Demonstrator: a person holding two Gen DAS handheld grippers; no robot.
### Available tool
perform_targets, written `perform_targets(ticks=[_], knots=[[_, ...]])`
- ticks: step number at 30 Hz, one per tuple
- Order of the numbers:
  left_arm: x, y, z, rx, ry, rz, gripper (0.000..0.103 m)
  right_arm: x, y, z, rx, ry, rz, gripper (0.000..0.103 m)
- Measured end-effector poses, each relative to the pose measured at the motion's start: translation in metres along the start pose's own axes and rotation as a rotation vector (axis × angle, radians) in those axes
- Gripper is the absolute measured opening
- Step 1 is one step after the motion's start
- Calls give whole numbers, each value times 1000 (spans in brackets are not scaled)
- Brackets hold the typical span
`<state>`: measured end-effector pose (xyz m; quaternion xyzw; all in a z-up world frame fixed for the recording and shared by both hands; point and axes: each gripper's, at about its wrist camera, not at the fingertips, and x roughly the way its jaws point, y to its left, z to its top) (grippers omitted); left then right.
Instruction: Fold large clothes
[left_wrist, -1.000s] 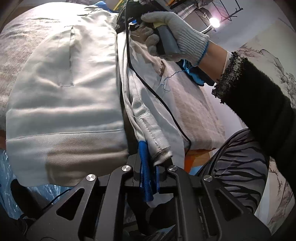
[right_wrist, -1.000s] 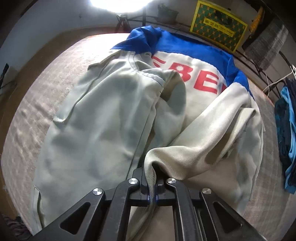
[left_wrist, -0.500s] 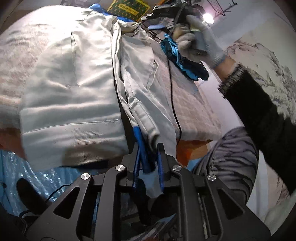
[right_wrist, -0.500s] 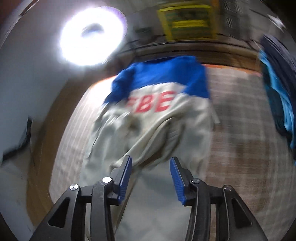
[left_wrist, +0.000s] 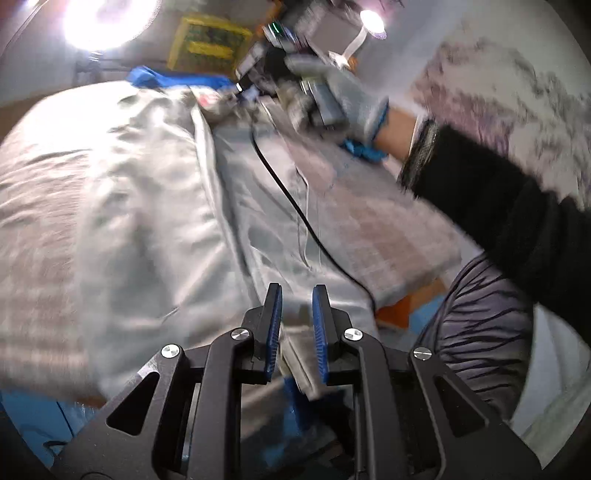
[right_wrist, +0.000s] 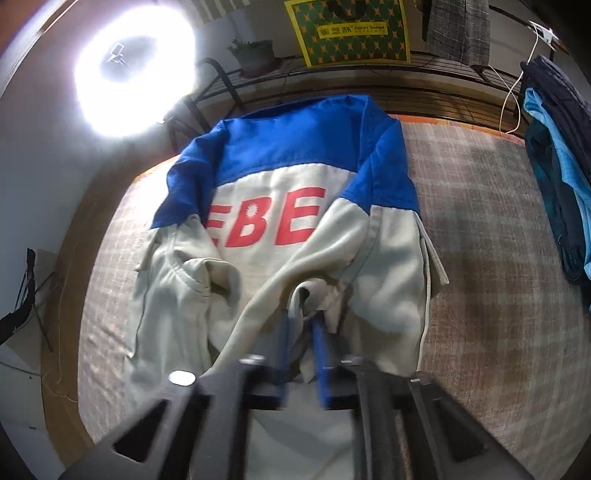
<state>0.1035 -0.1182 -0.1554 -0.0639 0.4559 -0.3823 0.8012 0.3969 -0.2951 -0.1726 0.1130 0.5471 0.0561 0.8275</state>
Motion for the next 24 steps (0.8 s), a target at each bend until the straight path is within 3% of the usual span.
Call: perform_targets(ticks=[3,7,12,16,19,22,23,24], knots=[[38,8,-2,8,96,3,14,-18,-1,3,24,-37,-6,4],[54,12,-14,-8,126,-24,14,-35,30,15,-70,-96,-54,4],[61,11,-15,2,133,-43,14,27,91,24,-270,-22,-202,0],[61,10,-15,0,127,-62,14,69,110,21,-327,4,-262,0],[60,17,-14,-12,128,-83,14,79,104,18,-345,0,-224,1],[57,23,-14,-17,131,-99,14,54,89,19,-357,-8,-76,8],[56,25,-13,-20,130,-106,14,37,79,19,-332,-27,-12,20],[56,26,-13,-21,130,-112,14,23,71,18,-307,-48,28,25]])
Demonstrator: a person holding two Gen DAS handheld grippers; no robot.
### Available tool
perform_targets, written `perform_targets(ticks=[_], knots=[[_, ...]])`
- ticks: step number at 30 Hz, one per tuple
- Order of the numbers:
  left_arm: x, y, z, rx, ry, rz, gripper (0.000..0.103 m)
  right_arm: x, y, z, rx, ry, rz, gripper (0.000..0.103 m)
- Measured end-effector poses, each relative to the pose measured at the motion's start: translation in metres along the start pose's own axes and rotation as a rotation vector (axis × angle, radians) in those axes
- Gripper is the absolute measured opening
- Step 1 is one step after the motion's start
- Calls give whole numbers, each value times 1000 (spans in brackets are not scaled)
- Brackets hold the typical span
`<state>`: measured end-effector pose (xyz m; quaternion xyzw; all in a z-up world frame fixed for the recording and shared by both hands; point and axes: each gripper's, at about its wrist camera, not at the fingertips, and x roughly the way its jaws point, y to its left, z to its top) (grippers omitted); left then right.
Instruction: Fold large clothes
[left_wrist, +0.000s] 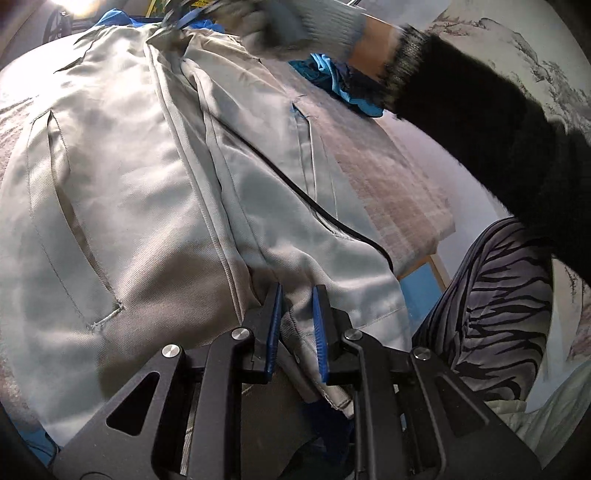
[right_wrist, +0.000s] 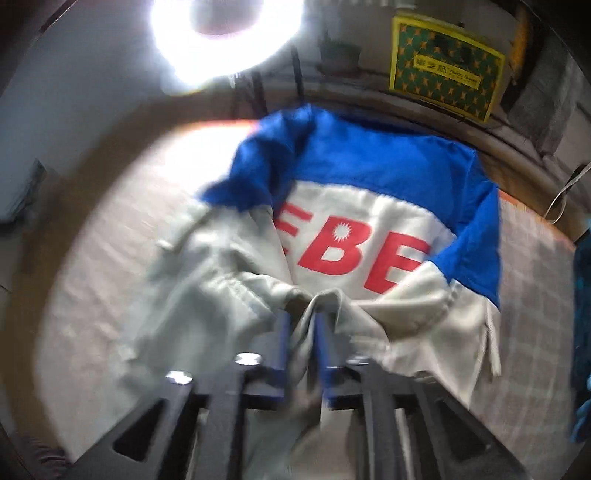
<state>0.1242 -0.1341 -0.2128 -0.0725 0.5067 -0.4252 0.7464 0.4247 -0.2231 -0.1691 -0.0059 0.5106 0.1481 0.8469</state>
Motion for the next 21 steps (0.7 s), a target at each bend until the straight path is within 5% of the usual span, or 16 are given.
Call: perform_targets(ticks=[5,11,17,21], knots=[[-21,11,0,-22,-25,-25,14,-86,-43,-35,142,-111,100,26],[-67,23,-7,-39,-133,35,14,-172,-59,-124,181,-173,135,28],[-86,40,1,-134,-185,68,14,-180,-31,-209,169,-124,178,28],[-78,25,32,-98,-198,60,14,-156,-8,-256,173,-65,199,28]])
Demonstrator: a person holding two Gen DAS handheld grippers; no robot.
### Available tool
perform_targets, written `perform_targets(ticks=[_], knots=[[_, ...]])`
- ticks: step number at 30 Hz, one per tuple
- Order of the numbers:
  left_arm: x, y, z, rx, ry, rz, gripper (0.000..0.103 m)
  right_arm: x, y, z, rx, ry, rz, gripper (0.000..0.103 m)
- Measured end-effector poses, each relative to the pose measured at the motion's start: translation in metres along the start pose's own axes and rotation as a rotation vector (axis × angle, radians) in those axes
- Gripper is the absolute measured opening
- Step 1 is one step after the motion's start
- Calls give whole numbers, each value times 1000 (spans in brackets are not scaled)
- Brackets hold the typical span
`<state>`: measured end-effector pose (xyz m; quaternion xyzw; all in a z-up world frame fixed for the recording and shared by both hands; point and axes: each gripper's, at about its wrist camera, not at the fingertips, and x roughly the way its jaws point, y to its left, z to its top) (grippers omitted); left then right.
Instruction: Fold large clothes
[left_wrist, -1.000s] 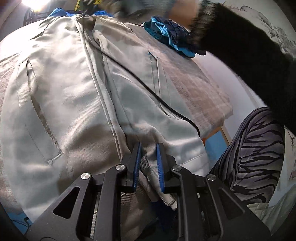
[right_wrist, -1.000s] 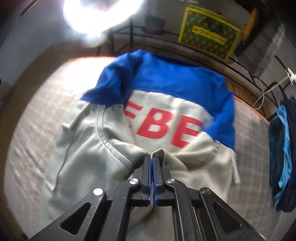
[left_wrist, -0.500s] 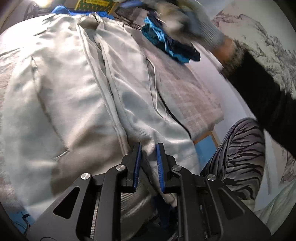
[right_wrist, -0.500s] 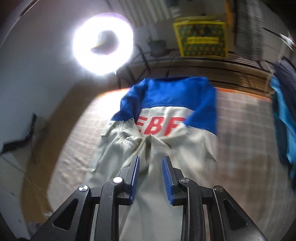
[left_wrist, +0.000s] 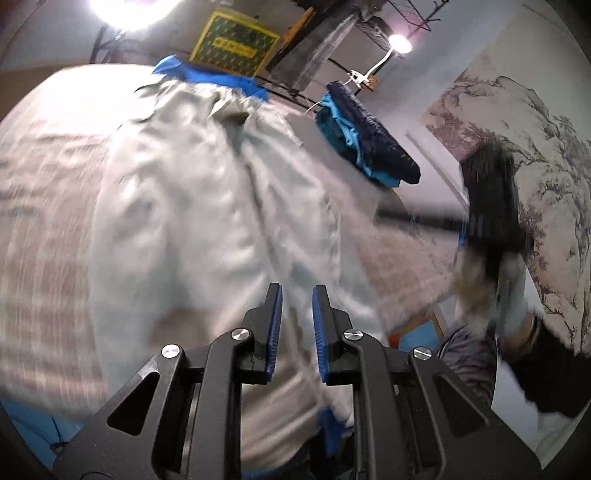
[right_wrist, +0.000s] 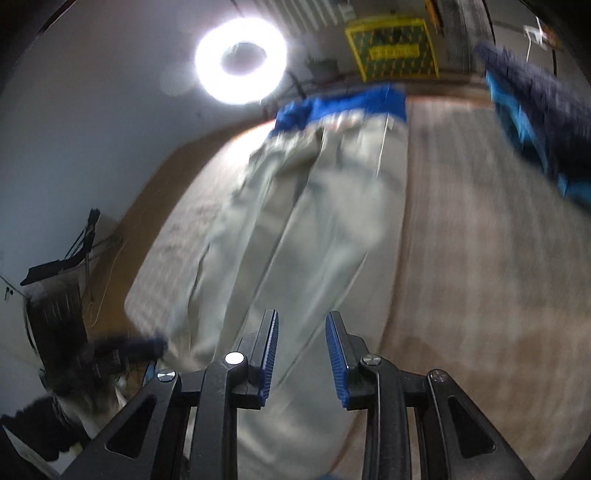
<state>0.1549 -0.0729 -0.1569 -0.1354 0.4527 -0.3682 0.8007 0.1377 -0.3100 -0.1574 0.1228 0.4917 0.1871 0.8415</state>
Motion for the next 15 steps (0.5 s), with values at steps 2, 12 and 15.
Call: perform_targets(ticks=[2,12,15], knots=[[16,-9,21,21,7,9,20,7,5,-25,16,25,35,28],[115,16,83,-55,119,129,42,26,50,-104,-231,108,-40,29],[125,23,82,-71,111,121,20,27,50,-109,-258,113,-51,29]])
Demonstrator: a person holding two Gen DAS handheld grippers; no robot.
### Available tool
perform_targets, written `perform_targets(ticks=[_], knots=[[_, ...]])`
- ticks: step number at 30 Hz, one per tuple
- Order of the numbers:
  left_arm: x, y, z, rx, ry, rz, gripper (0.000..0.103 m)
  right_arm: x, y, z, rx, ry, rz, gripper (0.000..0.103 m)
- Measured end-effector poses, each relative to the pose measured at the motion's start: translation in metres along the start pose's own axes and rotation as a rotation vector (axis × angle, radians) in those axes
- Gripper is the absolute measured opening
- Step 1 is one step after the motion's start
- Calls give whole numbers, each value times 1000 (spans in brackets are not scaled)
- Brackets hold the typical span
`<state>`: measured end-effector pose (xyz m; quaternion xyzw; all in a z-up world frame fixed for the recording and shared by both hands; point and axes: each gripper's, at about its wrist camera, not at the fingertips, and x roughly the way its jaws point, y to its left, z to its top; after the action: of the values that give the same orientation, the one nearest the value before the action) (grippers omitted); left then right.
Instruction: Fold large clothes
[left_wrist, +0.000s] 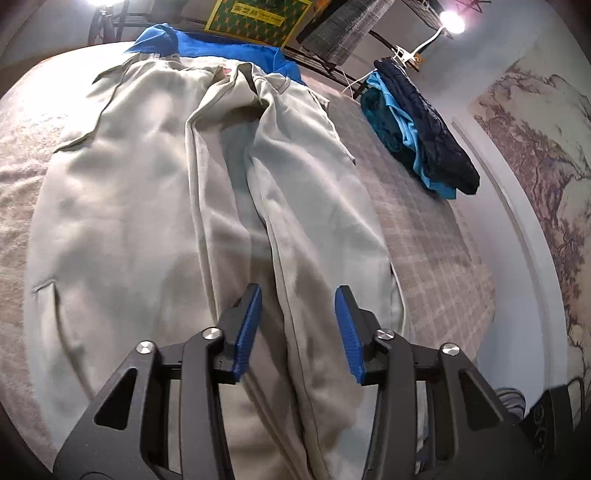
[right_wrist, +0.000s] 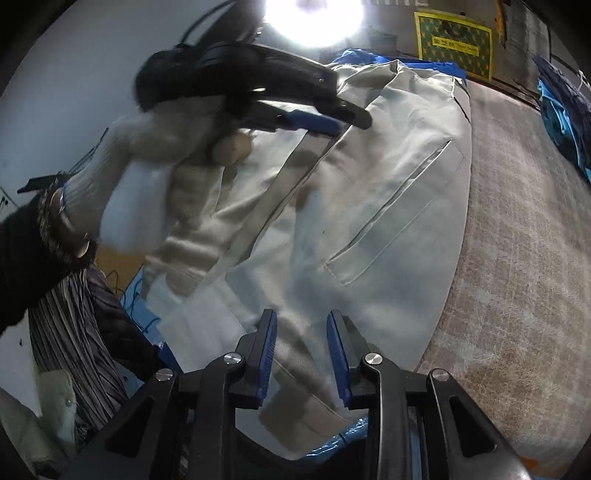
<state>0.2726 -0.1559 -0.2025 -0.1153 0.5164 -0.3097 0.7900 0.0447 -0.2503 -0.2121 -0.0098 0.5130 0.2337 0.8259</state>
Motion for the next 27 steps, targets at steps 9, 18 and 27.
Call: perform_targets(ticks=[9,18,27], knots=[[-8,14,-28,-32,-49,62,0,-3,1,-13,-79,46,-6,29],[-39,-1,-17,28,-83,59,0,-17,-16,12,6,-100,-35,32],[-89,12,-68,84,-37,25,0,31,13,24,-110,-84,-95,36]])
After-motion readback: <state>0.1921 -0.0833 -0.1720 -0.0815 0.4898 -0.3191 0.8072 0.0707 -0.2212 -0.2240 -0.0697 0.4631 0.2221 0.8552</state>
